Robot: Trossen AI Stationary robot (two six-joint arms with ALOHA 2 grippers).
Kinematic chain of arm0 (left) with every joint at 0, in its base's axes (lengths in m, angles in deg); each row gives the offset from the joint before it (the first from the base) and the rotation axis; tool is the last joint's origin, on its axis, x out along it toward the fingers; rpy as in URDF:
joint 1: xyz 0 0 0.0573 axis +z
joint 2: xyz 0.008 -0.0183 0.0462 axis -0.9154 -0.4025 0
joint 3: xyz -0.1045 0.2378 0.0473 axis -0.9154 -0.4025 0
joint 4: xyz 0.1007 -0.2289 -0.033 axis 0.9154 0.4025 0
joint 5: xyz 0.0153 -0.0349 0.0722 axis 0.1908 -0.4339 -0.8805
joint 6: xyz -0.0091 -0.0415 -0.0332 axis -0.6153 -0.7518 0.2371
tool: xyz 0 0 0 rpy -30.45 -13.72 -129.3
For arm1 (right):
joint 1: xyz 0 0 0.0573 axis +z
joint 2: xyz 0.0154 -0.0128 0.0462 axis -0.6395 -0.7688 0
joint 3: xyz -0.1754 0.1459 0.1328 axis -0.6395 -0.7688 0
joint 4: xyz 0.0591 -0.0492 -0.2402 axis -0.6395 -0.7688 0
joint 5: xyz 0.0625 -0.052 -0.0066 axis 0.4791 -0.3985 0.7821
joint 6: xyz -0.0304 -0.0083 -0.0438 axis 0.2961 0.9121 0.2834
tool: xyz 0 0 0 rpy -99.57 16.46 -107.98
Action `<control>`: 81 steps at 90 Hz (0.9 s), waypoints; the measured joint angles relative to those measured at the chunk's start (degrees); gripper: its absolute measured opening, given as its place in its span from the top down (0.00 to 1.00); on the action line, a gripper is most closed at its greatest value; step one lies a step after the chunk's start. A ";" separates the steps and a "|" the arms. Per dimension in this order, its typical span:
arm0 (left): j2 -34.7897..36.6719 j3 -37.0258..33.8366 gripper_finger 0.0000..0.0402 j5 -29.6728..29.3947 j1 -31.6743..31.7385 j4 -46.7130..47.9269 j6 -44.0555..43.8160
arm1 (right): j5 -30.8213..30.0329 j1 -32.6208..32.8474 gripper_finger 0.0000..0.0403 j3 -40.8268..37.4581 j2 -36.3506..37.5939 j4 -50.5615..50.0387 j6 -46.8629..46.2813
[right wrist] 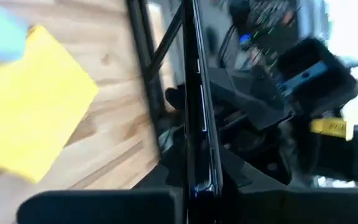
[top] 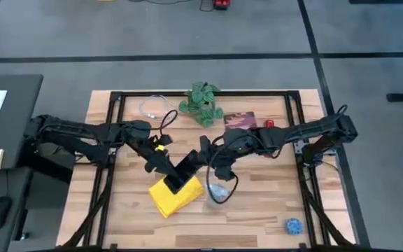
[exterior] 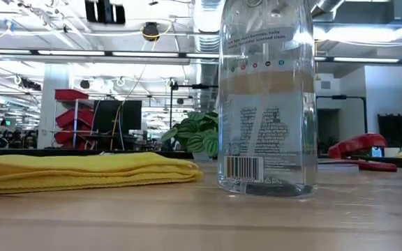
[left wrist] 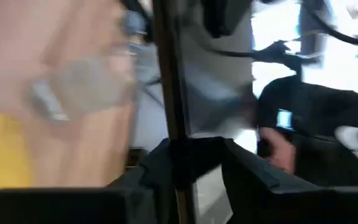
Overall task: Apply microfiber cloth
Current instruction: Spray the back of the black cellphone with the transparent spray bottle
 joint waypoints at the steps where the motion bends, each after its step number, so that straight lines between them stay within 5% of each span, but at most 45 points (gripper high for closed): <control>1: 0.04 0.00 0.72 0.12 0.42 0.58 0.54 | -0.24 0.01 0.96 -0.02 0.00 -0.30 -0.56; 17: 1.99 0.00 0.72 0.49 7.58 5.21 9.92 | -9.06 0.26 0.96 1.22 0.98 -7.45 -11.35; 32: 4.23 3.97 0.77 -7.51 10.05 6.83 21.66 | -10.83 -1.97 0.96 8.90 1.36 -22.24 -24.74; 51: 2.02 16.80 0.87 -24.33 5.91 19.37 36.01 | -2.42 -7.56 0.96 20.86 -1.45 -40.01 -40.87; 67: -2.44 21.96 0.89 -25.02 4.80 22.73 38.50 | 2.33 -10.81 0.96 33.07 -11.74 -55.10 -46.87; 81: -6.25 22.03 0.80 -19.50 4.59 24.74 39.07 | 5.88 -12.53 0.96 41.85 -19.18 -61.44 -48.95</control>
